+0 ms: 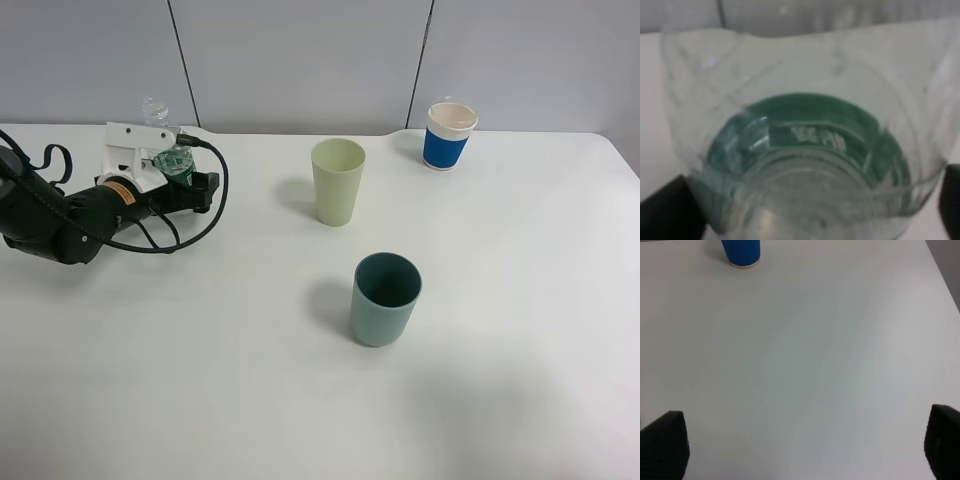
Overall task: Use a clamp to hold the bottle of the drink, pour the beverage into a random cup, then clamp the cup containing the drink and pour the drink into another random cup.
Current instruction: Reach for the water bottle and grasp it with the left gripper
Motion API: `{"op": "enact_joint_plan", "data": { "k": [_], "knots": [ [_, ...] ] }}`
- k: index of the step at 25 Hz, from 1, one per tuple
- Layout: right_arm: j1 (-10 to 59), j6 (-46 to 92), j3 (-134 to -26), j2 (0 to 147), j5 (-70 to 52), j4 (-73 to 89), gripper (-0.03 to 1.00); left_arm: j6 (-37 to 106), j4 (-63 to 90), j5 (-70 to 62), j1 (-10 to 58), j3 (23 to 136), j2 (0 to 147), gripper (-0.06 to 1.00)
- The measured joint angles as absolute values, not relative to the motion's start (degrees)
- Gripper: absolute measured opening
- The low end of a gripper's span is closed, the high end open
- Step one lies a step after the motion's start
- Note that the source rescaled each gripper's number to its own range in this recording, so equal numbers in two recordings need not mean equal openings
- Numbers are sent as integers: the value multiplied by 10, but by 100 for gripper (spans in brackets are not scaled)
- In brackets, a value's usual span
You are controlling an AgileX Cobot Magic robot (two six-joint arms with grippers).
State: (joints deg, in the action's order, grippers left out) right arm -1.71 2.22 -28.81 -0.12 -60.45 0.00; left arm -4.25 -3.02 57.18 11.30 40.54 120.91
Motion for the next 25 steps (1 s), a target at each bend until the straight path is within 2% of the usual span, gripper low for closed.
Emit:
{"op": "enact_joint_plan", "data": {
  "k": [3,4,5,13,18,21,25],
  "knots": [
    [-17,22,-288,-1,-604,0,83,-42,-31,571,112,410,1213,18],
    [-17,22,-288,-1,-604,0,83,-41,-31,570,112,410,1213,6],
    [-17,22,-288,-1,-604,0,83,-41,-31,570,112,410,1213,0],
    [-17,22,-288,-1,-604,0,83,-41,-31,565,110,411,1212,0],
    [-17,22,-288,-1,-604,0,83,-41,-25,516,111,411,1187,0],
    [-17,22,-288,-1,-604,0,83,-26,20,484,126,410,1159,0],
    [-17,22,-288,-1,-604,0,83,67,127,465,166,410,1123,0]
  ]
}}
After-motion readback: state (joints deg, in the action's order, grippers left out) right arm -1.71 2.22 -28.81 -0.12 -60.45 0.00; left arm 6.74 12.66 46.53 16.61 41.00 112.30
